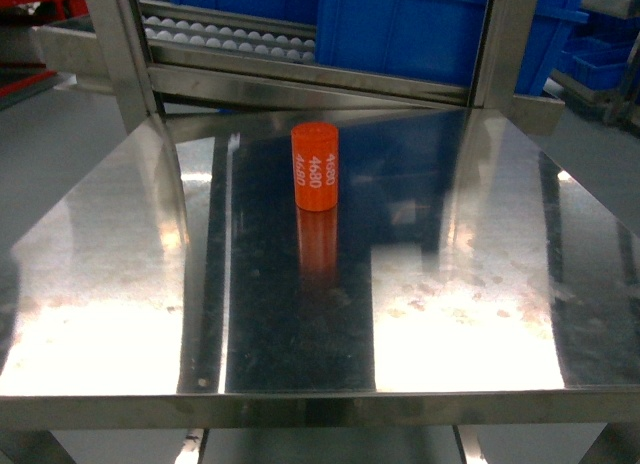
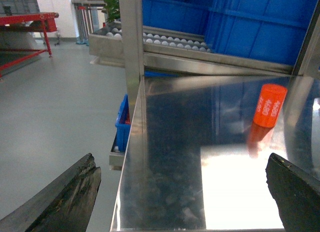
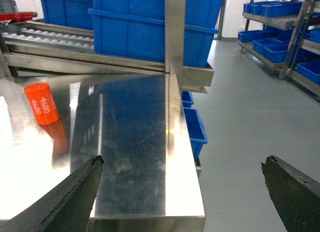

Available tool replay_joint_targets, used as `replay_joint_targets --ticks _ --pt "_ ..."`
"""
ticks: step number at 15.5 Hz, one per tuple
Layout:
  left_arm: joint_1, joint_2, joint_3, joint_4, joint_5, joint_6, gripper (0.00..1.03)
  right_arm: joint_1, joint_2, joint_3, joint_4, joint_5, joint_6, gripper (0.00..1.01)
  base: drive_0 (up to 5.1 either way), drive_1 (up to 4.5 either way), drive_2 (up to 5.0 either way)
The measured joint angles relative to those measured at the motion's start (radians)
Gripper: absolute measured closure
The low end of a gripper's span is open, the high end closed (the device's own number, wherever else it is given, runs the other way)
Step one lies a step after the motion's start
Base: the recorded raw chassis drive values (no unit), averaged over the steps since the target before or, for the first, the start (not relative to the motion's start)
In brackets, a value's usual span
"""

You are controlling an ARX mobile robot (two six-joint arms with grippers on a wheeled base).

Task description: Pick capacitor and pack into box

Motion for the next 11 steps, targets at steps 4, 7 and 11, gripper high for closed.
replay_joint_targets --ticks 4,7,11 --pt "0.0 0.0 0.0 0.002 0.0 0.0 0.05 0.0 0.0 0.0 -0.002 -0.001 0.0 0.03 0.0 0.0 0.0" --pt "0.0 0.0 0.0 0.0 0.0 0.0 0.05 0.0 0.0 0.0 -0.001 0.0 0.0 0.03 0.0 0.0 0.0" --pt "0.0 0.0 0.0 0.0 0.0 0.0 0.05 0.0 0.0 0.0 -0.001 0.0 0.0 0.03 0.0 0.0 0.0"
